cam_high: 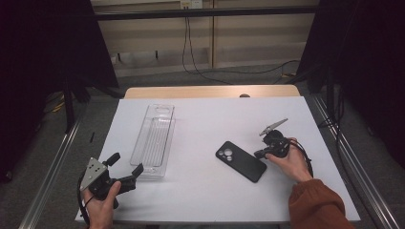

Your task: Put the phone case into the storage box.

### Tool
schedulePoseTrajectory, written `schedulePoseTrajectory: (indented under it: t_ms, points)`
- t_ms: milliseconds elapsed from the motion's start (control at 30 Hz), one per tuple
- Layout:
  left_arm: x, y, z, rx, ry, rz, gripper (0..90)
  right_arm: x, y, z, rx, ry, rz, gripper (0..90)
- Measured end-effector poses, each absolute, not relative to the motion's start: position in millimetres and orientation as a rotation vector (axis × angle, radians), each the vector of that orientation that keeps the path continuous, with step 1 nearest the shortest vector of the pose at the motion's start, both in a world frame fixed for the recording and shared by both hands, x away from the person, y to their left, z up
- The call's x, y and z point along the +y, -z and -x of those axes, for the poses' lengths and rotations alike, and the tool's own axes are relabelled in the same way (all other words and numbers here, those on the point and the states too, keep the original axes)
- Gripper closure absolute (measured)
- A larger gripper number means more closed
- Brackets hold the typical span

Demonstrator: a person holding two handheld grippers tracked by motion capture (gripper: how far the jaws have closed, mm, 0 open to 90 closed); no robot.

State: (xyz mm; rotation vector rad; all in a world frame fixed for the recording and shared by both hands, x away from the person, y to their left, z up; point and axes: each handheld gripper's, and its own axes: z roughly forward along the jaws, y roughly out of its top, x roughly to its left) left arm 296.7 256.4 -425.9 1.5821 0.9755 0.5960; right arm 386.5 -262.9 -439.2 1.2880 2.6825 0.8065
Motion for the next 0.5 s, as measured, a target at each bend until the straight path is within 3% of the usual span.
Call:
schedulePoseTrajectory:
  t_ms: [500]
  points:
    - [256.5, 426.2, -296.9, 0.974, -0.594, -1.585, 3.0, -268.3, 440.7, -382.8, 2.619, -0.879, -1.302, 90.0]
